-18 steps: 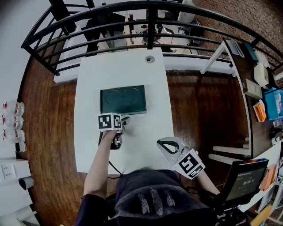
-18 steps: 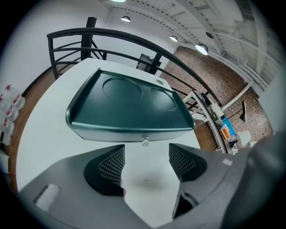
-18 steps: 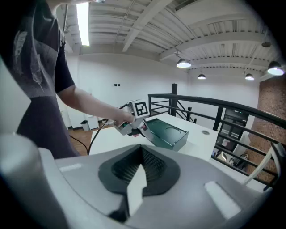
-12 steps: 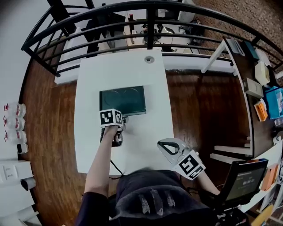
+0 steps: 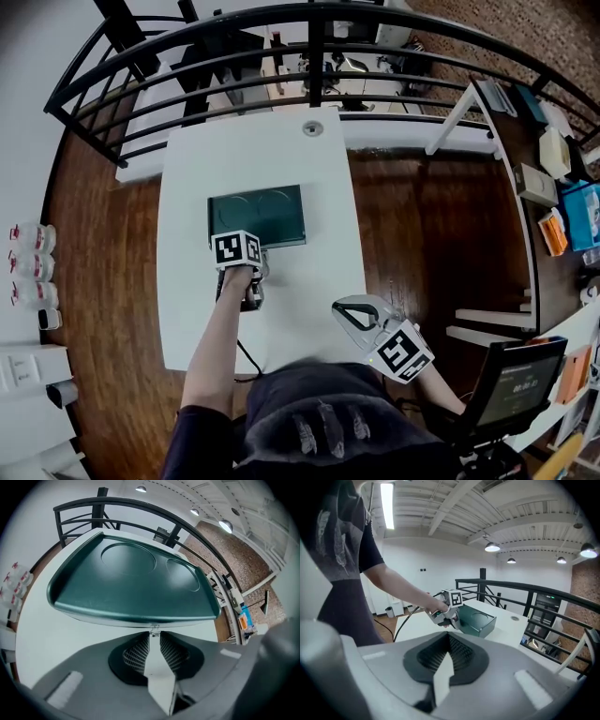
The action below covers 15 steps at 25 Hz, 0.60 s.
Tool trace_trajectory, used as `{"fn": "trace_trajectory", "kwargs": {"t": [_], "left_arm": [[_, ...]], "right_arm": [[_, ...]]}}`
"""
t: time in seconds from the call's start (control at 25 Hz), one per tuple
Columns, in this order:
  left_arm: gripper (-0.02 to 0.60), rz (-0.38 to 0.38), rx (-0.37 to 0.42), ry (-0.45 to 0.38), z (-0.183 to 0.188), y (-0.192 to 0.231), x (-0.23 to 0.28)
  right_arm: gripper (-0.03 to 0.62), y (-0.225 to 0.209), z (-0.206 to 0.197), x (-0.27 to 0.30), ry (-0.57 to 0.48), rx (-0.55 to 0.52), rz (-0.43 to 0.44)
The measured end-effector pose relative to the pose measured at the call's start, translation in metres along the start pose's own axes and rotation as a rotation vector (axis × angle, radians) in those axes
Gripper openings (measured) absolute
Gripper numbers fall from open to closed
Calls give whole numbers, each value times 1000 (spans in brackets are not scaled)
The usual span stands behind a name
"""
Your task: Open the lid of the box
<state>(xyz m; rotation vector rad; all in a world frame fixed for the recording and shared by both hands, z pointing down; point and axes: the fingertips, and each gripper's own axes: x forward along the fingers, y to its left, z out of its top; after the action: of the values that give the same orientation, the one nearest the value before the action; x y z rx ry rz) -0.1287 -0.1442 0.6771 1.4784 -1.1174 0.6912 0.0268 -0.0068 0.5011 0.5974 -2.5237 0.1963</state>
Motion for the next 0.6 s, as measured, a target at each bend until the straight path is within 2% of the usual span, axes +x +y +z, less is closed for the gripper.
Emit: {"fn": "trace_trajectory", "kwargs": {"t": [0.16,0.6], "left_arm": [[81,-39,-53,0,-3,-2,-2],[80,-80,-90,25,-45,-3,-14]], "right_arm": [[2,0,-2,-2,-5,2,1],[2,7,2,3,-3,-8,19]]}}
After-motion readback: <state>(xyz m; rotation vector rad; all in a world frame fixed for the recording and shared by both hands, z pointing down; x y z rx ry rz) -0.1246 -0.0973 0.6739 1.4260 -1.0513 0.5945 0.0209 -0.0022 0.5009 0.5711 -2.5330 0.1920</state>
